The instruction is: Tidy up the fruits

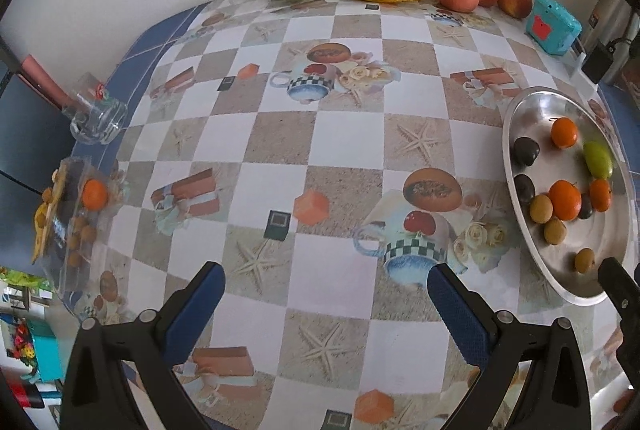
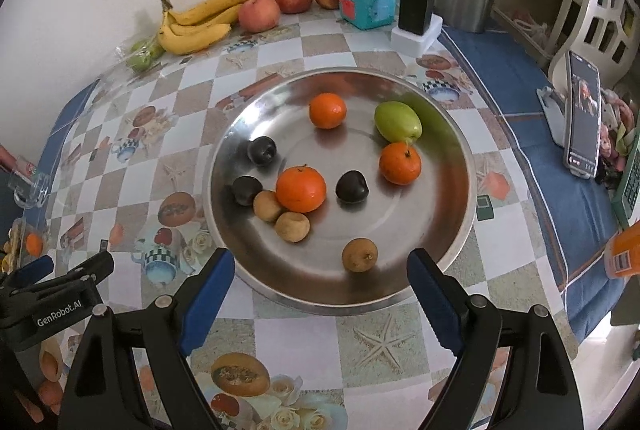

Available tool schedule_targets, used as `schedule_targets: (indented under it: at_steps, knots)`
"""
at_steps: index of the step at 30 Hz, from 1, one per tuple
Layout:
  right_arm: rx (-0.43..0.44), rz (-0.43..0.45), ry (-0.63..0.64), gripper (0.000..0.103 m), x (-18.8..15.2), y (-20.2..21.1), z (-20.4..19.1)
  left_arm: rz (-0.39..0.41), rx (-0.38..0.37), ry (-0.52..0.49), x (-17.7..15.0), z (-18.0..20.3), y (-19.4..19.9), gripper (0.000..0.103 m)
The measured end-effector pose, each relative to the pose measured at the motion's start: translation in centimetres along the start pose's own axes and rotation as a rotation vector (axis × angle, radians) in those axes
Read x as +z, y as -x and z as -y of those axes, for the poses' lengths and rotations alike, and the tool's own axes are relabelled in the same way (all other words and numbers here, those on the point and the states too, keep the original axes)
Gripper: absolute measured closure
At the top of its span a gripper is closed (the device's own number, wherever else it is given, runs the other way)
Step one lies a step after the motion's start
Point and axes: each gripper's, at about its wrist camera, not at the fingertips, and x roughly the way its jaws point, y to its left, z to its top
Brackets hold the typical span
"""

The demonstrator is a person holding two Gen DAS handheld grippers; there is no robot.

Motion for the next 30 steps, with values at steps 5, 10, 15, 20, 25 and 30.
schedule_targets:
  at_steps: [5,10,15,20,25,30]
  knots:
    - [-0.019,0.030,0.038,0.015,-0.2,1.1,-0.8,0.037,-0.002,0.006,-0.5,-0.6,0.7,0.001]
    - [-0.033,0.056,0.054,0.015,-0.2,1.7,-1.1,0.051,-0.024,0.025,-0.8,-1.1,0.7,0.001]
    - [-0.045,0.066,0.054,0.015,-0.1,1.9,-1.0,0.071,-0.035,0.036,-0.9,-1.3,1.1,0.001]
    - [-0.051,0.064,0.055,0.015,-0.1,1.9,-1.1,0.099,-0.031,0.011,-0.9,-0.8,1.7,0.001]
    - [-0.051,0.060,0.050,0.015,-0.1,1.8,-1.0,0.108,-0.033,0.004,-0.9,-0.7,2.0,0.001]
    - [-0.052,0.058,0.053,0.015,-0.1,1.8,-1.0,0.122,-0.035,-0.002,-1.0,-0.5,2.3,0.001]
